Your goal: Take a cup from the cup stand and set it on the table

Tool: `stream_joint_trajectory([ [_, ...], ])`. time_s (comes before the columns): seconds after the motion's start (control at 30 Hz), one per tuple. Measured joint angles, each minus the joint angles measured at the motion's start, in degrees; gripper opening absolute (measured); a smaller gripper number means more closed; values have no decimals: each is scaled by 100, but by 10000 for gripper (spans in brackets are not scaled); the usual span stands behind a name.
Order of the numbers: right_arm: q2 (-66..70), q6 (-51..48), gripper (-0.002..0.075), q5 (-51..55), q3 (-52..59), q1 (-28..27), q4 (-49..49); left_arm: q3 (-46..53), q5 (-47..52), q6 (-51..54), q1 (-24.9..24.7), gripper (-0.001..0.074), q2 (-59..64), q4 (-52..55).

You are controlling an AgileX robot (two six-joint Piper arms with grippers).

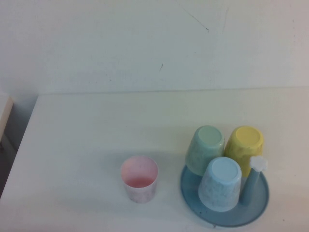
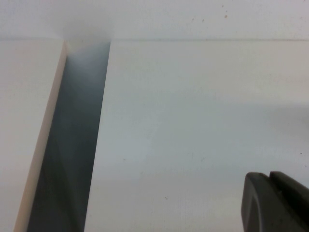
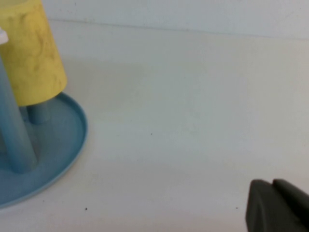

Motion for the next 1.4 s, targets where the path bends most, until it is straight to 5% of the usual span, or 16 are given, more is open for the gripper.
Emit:
stream_joint_trajectory([
  [0.63,0,0,-1,-250,11,0,-87,23,-298,22,0,-2,0,0],
  [1.07,0,-472,-1,-3980,11,0,-133,23,-3828,22,0,-2,0,0],
  [1.4,0,-610,-1,-5142,11,0,99,23,-4655,-149,0,-2,0,0],
])
